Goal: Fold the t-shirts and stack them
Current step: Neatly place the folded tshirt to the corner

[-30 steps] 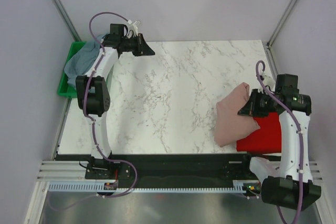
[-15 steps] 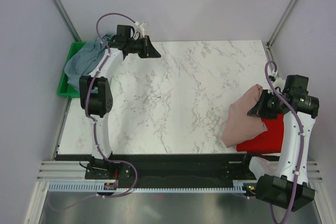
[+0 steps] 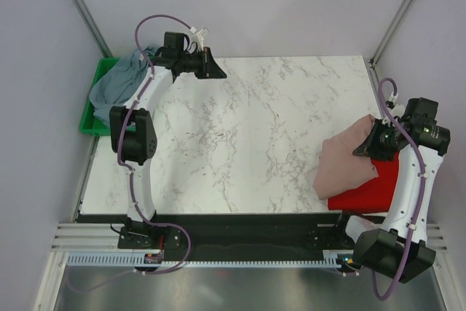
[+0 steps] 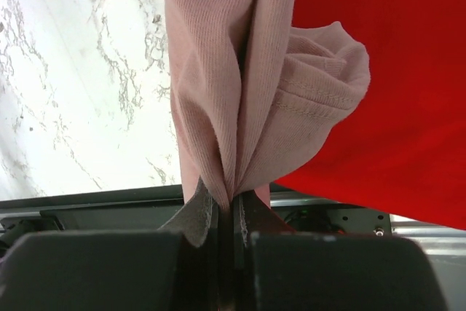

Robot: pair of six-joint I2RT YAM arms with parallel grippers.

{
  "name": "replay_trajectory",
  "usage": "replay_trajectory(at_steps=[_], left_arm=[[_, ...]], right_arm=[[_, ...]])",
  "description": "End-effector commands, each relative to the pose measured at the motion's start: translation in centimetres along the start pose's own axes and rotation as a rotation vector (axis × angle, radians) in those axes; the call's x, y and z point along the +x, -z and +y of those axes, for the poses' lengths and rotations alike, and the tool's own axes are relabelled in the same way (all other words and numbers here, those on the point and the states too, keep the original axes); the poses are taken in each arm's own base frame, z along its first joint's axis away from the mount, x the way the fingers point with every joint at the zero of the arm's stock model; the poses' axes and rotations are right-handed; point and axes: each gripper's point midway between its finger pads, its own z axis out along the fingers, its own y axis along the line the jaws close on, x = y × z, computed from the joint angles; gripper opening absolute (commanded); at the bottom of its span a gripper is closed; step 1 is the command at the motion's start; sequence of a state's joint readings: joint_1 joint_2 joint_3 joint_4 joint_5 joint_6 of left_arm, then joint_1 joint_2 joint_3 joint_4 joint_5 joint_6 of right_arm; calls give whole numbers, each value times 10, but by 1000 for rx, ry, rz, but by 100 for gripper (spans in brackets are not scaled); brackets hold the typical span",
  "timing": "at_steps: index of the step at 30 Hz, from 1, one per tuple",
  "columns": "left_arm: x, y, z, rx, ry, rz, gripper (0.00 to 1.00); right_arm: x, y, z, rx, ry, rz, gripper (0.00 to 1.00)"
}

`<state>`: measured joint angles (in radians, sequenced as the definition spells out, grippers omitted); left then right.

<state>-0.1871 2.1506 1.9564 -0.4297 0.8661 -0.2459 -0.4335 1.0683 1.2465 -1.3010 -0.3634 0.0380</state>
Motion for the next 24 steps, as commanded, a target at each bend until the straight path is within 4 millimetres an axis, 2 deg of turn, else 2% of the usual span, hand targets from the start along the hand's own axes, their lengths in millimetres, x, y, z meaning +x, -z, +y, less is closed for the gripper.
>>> replay_trajectory(at_steps=[1,6,8,12,14,17,24], left_arm=[[-22,14,-26,37,-48,-58,18],[-23,12,-27,44,-52,-60,18],[-22,10,-27,47,-53,-57,18],[-20,7,-30,49,-61,-52,18],[-20,7,-32,50,-66,-52,18],[-20,5,-34,50,-81,-52,18],[-13,-1,-30,18,-106,-34,18]], right_arm=[[-20,5,-8,42,-30,-62,0],[-31,-5,-10,26,-44,-37,0],[-43,-5,-8,13,-28,-62,0],[-66,-11,-20,57,14,-77,0],[-72,-12,-27,82,94,-75,0],[-66,-7,-45,149,172,-40,0],[-60,16,-44,146,267,-53,0]])
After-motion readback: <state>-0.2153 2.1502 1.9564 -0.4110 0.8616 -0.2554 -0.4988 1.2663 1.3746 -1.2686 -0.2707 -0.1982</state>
